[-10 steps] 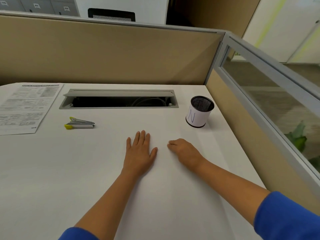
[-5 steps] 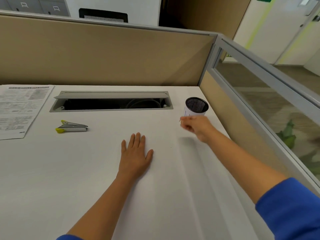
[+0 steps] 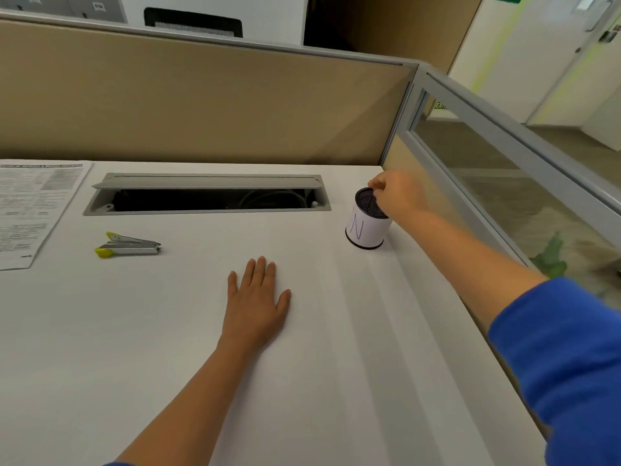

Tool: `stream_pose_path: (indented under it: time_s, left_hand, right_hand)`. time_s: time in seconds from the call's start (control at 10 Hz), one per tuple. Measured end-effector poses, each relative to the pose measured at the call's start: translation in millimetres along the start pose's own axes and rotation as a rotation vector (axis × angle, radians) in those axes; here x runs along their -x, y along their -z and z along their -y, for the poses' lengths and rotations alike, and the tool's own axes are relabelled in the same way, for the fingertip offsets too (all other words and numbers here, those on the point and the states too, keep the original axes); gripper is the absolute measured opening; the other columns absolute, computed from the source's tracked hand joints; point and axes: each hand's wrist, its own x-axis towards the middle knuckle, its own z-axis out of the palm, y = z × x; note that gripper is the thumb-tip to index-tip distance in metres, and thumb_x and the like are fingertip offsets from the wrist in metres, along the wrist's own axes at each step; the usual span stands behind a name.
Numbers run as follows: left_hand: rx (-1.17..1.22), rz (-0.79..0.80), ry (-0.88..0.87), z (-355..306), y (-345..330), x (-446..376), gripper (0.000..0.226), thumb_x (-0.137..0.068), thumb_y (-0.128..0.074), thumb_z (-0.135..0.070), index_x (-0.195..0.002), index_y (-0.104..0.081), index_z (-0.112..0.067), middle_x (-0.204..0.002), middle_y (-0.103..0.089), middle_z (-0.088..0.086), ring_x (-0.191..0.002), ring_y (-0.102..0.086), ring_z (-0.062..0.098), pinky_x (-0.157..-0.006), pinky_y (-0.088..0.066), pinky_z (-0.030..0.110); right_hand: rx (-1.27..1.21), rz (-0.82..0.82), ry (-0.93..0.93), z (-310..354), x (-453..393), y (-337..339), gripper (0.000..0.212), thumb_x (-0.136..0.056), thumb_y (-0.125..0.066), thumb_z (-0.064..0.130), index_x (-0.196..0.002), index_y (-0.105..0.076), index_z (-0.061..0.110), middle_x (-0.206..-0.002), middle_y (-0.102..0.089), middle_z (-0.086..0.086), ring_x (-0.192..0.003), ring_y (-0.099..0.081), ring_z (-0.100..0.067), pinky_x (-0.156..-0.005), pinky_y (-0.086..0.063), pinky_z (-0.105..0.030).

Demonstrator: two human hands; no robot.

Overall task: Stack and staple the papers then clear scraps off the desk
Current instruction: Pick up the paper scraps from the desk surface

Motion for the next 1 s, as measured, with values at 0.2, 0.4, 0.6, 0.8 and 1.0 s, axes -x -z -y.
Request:
stream_pose_path:
  time_s: [0.2, 0.4, 0.6, 0.8, 1.0]
  left_hand:
    - [-0.011, 0.009, 0.0, 0, -1, -2, 0.065, -0.093, -0.02, -0.05, -0.148, -0.012, -0.017, -0.159, -0.008, 0.003, -0.146, -0.001, 0.018, -0.118, 0.002, 0.045]
    - [-0.032, 0.014, 0.0, 1, -2, -2, 0.065, -0.093, -0.019, -0.05, -0.148, -0.012, -0.017, -0.159, -0.009, 0.003, -0.146, -0.002, 0.019, -0.118, 0.001, 0.045]
    - [-0.035, 0.015, 0.0, 1, -2, -1, 0.065, -0.093, -0.02, -0.05, -0.149, -0.012, -0.017, -0.159, -0.009, 0.003, -0.146, -0.002, 0.019, -0.118, 0.001, 0.045]
    - [-0.027, 0.014, -0.003, 2, -2, -2, 0.065, -0.093, -0.021, -0.05, -0.148, -0.012, -0.017, -0.159, -0.009, 0.003, -0.146, -0.002, 0.019, -0.118, 0.001, 0.045]
    - [-0.019, 0.007, -0.007, 2, -1, -2, 0.064, -0.094, -0.022, -0.049, -0.148, -0.013, -0.017, -0.159, -0.009, 0.003, -0.146, -0.002, 0.019, -0.117, 0.001, 0.045]
  right_hand:
    - [-0.216, 0.351, 0.124, 18, 92, -39, 0.015, -0.082, -0.063, 0.015, -0.089, -0.074, 0.01, -0.094, -0.075, -0.005, -0.089, -0.066, -0.016, -0.078, -0.047, -0.025]
    - [-0.276, 0.433, -0.064, 17, 132, -70, 0.015, -0.08, -0.065, 0.021, -0.087, -0.074, 0.012, -0.095, -0.074, 0.0, -0.09, -0.066, -0.016, -0.074, -0.048, -0.023]
    - [-0.167, 0.385, -0.071, 27, 134, -72, 0.015, -0.083, -0.061, 0.013, -0.09, -0.074, 0.008, -0.097, -0.074, -0.006, -0.091, -0.066, -0.023, -0.079, -0.051, -0.031]
    - [-0.08, 0.408, 0.021, 30, 132, -69, 0.021, -0.083, -0.051, 0.004, -0.091, -0.071, 0.004, -0.099, -0.07, -0.011, -0.091, -0.064, -0.028, -0.08, -0.053, -0.037]
    - [0.196, 0.458, 0.211, 32, 133, -71, 0.023, -0.083, -0.042, -0.007, -0.094, -0.058, 0.005, -0.101, -0.055, -0.014, -0.082, -0.048, -0.025, -0.066, -0.035, -0.032]
